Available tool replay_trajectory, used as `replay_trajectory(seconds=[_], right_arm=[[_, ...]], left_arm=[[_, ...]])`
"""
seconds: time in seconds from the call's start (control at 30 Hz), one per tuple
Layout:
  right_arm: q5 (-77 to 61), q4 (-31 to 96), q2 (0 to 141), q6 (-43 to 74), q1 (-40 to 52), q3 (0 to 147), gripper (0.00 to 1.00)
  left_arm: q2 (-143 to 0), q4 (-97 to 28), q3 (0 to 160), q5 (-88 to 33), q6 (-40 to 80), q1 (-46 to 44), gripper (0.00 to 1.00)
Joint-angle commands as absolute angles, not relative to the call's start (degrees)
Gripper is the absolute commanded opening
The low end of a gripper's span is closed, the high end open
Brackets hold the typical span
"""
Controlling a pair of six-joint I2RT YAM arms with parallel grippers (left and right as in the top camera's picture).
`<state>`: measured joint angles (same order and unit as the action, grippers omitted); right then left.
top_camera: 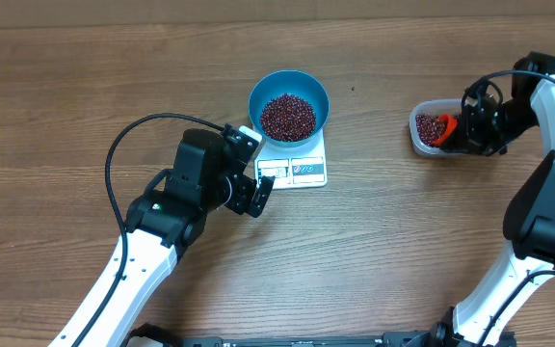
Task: Scoop item into bowl and weigh 150g on scale
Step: 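Dip the red scoop into the beans a fourth time, then lift the filled scoop out of the tub with the right gripper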
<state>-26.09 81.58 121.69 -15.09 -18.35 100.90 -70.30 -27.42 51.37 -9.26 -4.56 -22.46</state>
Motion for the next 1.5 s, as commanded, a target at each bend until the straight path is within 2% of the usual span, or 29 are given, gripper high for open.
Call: replay_trajectory(seconds=[0.0, 0.5, 0.97, 1.47], right_arm=[[-32.12, 80.51, 122.50, -17.04, -18.41, 99.07, 0.04], [-40.58, 77.62, 122.50, -16.97, -18.50, 97.76, 0.04], [-40.86, 78.63, 122.50, -17.17, -22.20, 97.78, 0.04], [-54.08, 86.00, 122.50, -30.59, -32.12, 97.76, 0.04]], left_arm=[[-70.39, -27.20, 52.25, -9.93, -4.95, -22.31, 0.99], [-70.39, -27.22, 52.25, -9.93, -4.95, -22.31, 0.99], [-70.39, -27.22, 52.25, -9.93, -4.95, -22.31, 1.00], [-70.39, -27.22, 52.25, -9.93, -4.95, -22.31, 0.99]])
